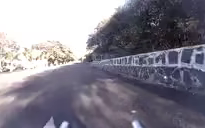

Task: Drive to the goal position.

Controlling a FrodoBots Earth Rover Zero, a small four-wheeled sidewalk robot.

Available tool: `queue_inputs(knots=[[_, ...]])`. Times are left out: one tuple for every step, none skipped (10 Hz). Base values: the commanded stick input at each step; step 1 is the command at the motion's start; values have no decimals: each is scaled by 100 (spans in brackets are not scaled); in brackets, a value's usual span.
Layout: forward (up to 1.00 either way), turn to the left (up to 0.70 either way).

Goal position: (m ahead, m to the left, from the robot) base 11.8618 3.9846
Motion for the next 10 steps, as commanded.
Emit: queue_inputs(knots=[[70, 0], [70, 0], [70, 0], [70, 0], [70, 0], [70, 0], [70, 0], [70, 0], [70, 0], [70, 0]])
